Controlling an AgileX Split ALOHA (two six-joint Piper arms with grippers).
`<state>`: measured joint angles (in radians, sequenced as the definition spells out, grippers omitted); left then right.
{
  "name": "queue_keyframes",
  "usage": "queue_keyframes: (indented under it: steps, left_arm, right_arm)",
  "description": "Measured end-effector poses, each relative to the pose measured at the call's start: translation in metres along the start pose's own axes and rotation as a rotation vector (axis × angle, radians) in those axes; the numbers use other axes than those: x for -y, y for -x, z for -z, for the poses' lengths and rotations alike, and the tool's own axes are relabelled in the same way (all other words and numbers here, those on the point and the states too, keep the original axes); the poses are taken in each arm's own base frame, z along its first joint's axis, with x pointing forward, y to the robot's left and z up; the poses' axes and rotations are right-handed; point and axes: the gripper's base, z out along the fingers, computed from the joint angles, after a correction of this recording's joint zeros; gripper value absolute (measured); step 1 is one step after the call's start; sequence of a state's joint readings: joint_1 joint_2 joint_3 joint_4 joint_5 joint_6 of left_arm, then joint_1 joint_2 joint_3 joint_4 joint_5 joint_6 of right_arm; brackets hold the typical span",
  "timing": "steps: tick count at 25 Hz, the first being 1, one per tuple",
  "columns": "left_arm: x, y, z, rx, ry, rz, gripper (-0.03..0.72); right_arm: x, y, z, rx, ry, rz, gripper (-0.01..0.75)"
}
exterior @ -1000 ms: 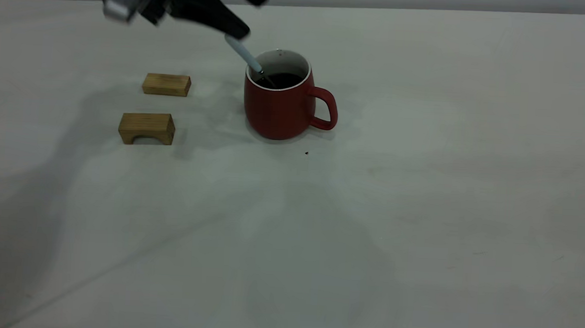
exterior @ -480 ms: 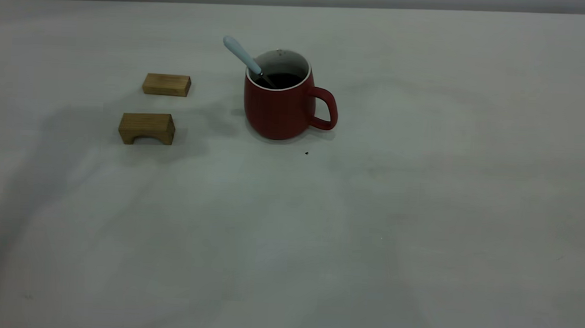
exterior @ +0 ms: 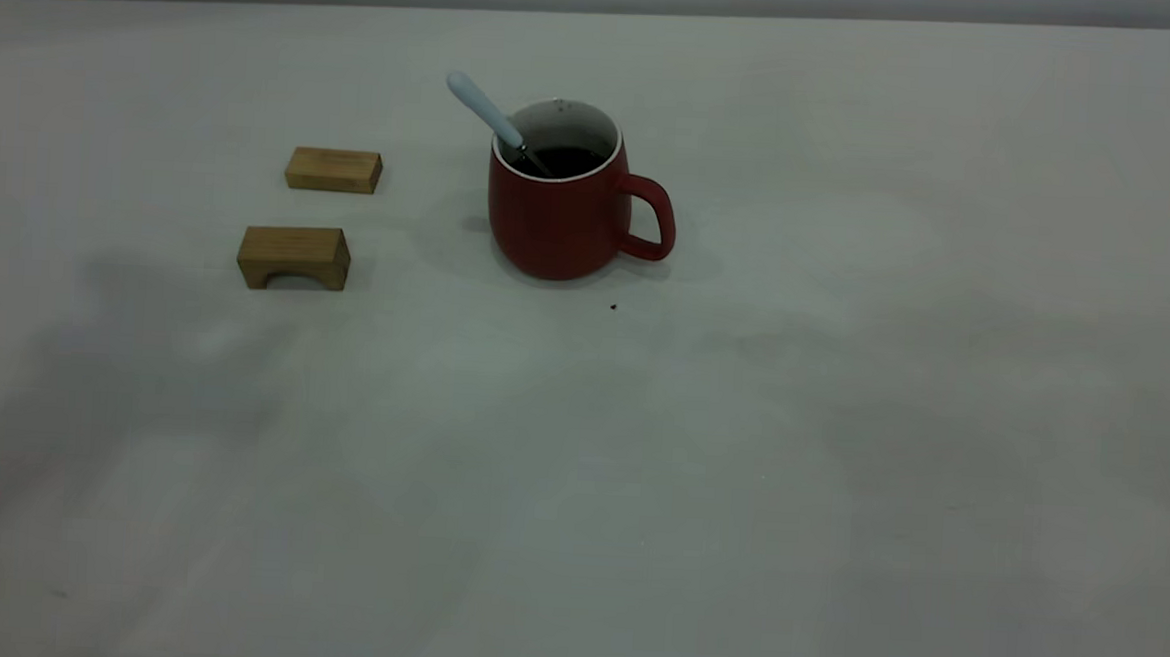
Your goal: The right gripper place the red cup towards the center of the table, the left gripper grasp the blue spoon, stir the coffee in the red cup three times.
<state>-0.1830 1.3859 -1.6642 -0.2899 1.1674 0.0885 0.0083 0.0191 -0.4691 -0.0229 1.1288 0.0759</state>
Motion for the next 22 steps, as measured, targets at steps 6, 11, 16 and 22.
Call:
queue_keyframes:
  steps: [6,11,16,22]
  left_arm:
    - [0.007,-0.016,0.044,0.101,0.065,-0.117,0.556]
    - [0.016,-0.055,0.080,0.168,0.082,-0.143,0.556]
    - [0.017,-0.121,0.111,0.240,0.150,-0.117,0.556]
    - [0.026,-0.221,0.121,0.346,0.263,-0.109,0.556]
  right_arm:
    - [0.000,0.000,0.000,0.000,0.000,0.000,0.541]
    - [0.000,0.000,0.000,0.000,0.000,0.000,0.541]
    - [0.000,0.000,0.000,0.000,0.000,0.000,0.541]
    - [0.000,0.000,0.000,0.000,0.000,0.000,0.541]
